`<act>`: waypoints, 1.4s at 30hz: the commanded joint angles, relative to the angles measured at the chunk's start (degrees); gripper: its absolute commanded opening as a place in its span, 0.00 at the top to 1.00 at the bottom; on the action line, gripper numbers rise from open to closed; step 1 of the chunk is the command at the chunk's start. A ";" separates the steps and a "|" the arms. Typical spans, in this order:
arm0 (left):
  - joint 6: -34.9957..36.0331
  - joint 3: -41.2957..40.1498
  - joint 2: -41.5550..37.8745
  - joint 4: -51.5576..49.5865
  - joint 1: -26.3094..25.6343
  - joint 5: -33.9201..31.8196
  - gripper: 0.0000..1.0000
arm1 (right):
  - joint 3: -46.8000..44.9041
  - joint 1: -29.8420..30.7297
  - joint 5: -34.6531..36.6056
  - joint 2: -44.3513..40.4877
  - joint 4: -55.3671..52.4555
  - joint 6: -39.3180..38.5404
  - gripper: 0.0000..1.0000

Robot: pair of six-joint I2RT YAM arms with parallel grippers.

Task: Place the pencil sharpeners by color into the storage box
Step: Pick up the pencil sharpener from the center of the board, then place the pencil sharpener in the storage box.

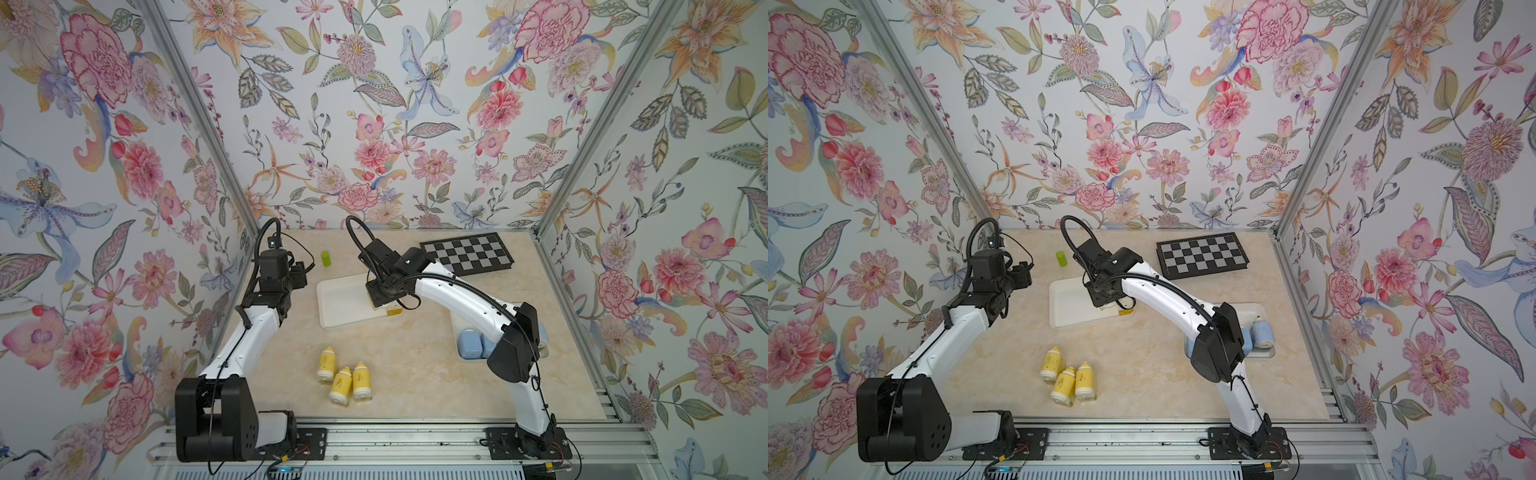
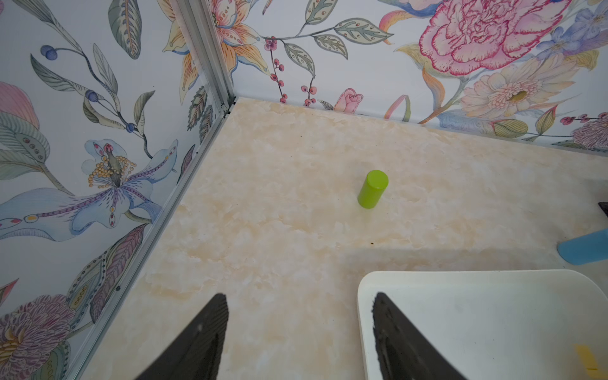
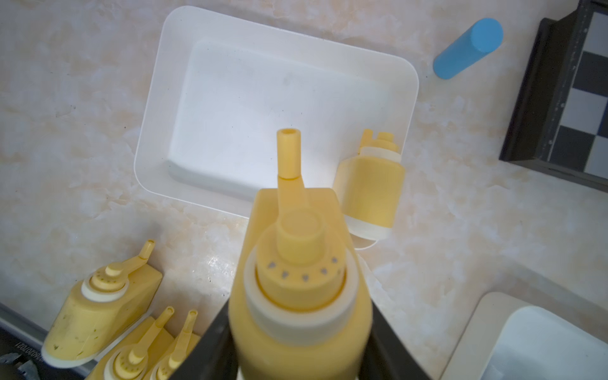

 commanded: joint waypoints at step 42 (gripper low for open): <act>1.06 -0.57 -1.50 0.76 -0.61 -0.52 0.28 | 11.30 -2.59 1.25 17.16 -3.32 8.45 0.69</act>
